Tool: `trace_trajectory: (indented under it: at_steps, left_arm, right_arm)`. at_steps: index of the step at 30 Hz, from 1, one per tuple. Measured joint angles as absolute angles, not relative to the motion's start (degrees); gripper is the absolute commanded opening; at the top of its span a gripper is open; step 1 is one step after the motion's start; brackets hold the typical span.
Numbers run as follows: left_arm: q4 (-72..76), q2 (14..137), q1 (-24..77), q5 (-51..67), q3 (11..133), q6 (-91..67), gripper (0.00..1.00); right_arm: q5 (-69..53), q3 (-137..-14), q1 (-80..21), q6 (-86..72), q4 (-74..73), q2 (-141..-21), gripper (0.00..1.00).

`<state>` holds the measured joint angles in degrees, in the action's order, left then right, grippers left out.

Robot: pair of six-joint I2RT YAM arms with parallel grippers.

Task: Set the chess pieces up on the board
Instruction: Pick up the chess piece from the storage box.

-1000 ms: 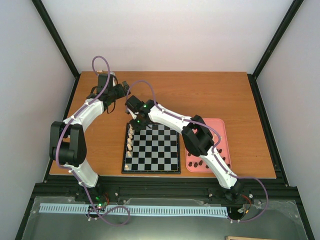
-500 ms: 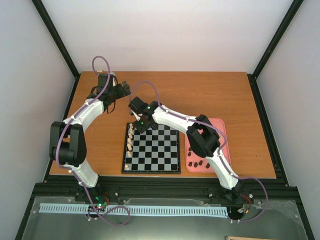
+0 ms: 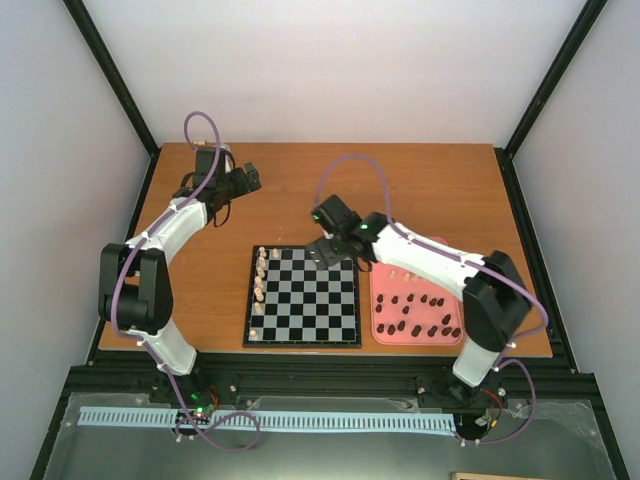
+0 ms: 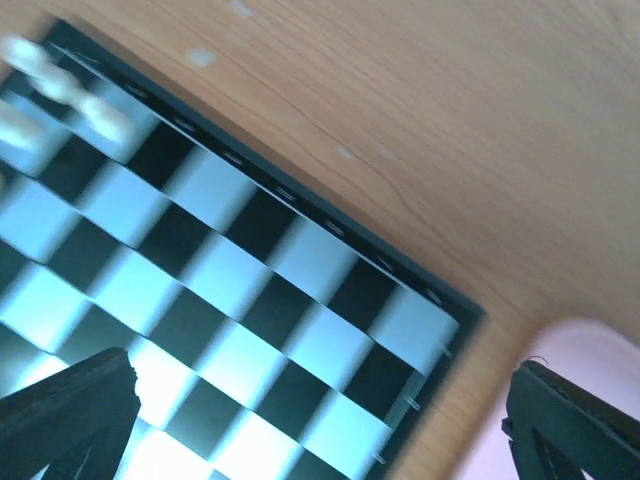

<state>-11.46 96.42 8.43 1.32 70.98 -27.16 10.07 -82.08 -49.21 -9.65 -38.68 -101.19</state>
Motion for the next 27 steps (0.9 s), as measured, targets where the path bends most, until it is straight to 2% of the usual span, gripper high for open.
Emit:
trace_trajectory:
  at_steps: [7,10,14,17,22,24,27]
  left_arm:
    - [-11.4,96.1,8.4,1.3,71.0,-27.1,1.00]
    - [-11.4,96.1,8.4,1.3,71.0,-27.2,1.00]
    - [-11.4,96.1,8.4,1.5,71.0,-27.2,1.00]
    - [-11.4,96.1,8.4,1.5,71.0,-27.2,1.00]
    - [-11.4,96.1,8.4,1.5,71.0,-27.1,1.00]
    - [-11.4,96.1,8.4,1.5,71.0,-27.2,1.00]
    - [-11.4,96.2,8.4,1.5,71.0,-27.2,1.00]
  right_arm:
    - [15.0,-60.9,-40.6,-13.5,-37.4,-88.5,0.98]
    - [16.2,-56.3,-38.2,-15.0,-37.5,-84.6,0.87]
    - [16.2,-54.1,-36.6,-15.9,-36.6,-83.1,0.64]
    - [15.7,-52.8,-35.9,-16.3,-35.9,-83.5,0.52]
    - [14.6,-52.4,-34.6,-16.2,-34.4,-86.8,0.48]
    - [14.2,-52.3,-34.1,-16.1,-34.0,-88.2,0.41]
    - [13.8,-52.2,-33.4,-15.9,-33.5,-89.3,0.39]
